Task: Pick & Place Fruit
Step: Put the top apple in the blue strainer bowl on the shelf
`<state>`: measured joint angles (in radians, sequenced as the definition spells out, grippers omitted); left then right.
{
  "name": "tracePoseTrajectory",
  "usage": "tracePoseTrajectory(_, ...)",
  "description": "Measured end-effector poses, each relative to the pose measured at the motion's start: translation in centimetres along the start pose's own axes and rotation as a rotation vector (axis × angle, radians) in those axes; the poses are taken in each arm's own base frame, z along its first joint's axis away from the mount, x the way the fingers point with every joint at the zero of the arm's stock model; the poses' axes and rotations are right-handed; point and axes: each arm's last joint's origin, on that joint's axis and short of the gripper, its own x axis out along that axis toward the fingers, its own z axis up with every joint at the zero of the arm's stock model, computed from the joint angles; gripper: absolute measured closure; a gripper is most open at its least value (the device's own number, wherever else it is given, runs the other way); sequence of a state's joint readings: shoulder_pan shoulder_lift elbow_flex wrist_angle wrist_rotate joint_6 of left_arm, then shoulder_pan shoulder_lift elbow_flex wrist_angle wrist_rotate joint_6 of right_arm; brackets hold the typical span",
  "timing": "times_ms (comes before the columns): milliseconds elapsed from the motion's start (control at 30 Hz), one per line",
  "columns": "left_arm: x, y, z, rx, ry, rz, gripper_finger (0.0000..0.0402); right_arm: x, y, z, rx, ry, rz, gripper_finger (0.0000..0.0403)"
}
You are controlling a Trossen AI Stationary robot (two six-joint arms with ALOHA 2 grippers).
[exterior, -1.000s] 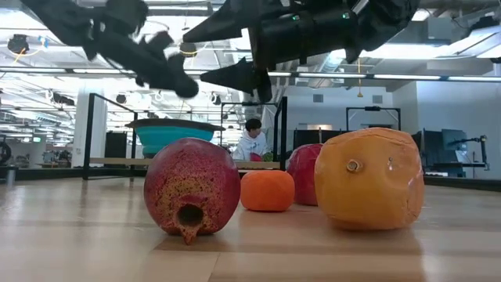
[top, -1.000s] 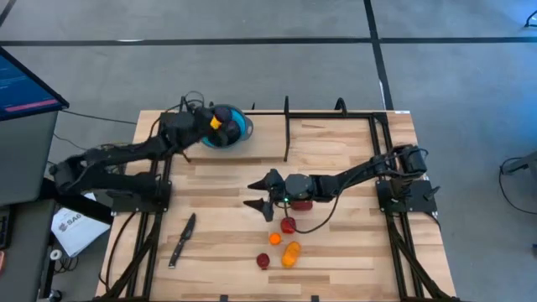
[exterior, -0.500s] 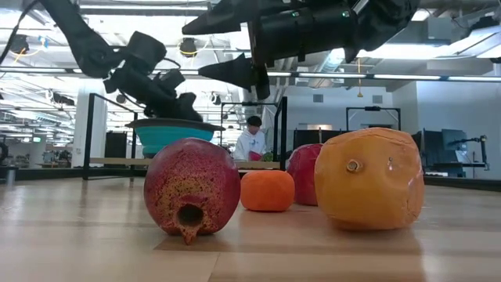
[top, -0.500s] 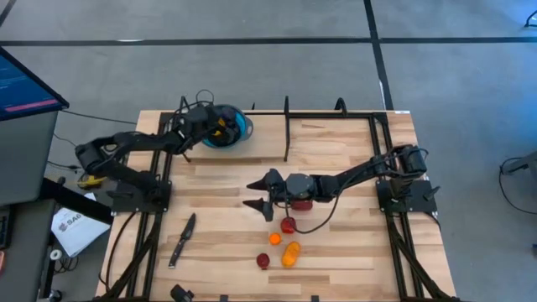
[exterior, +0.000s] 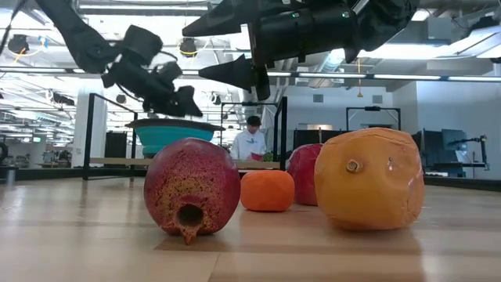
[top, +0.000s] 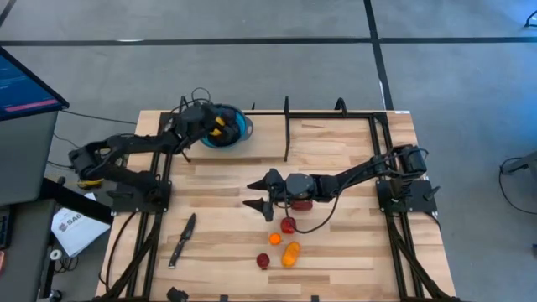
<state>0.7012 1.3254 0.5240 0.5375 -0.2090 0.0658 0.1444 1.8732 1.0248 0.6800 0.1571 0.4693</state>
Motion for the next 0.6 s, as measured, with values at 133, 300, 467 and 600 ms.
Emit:
tracePoseTrajectory(133,-2.0,-0.1,1.8,-0.006,-0.062,-0.040,0.0037,-0.2,0.0,0.0,-0.013,0.026,-0.013,0.0085)
tracePoseTrajectory(300,-5.8,-2.0,4.2,0.009,-0.179,-0.298,0.0054,-1.9,0.3,1.3,-0.080,0.138,-0.069,0.0085)
tracePoseTrajectory(467,-9.8,-5.8,5.3,0.092,-0.282,-0.583,0.0081,-5.4,2.0,2.8,-0.185,0.238,-0.157,0.0085)
tracePoseTrajectory(600,-12.4,-9.5,4.8,0.199,-0.315,-0.717,0.0097,-9.0,3.7,3.2,-0.246,0.343,-0.246,0.0085)
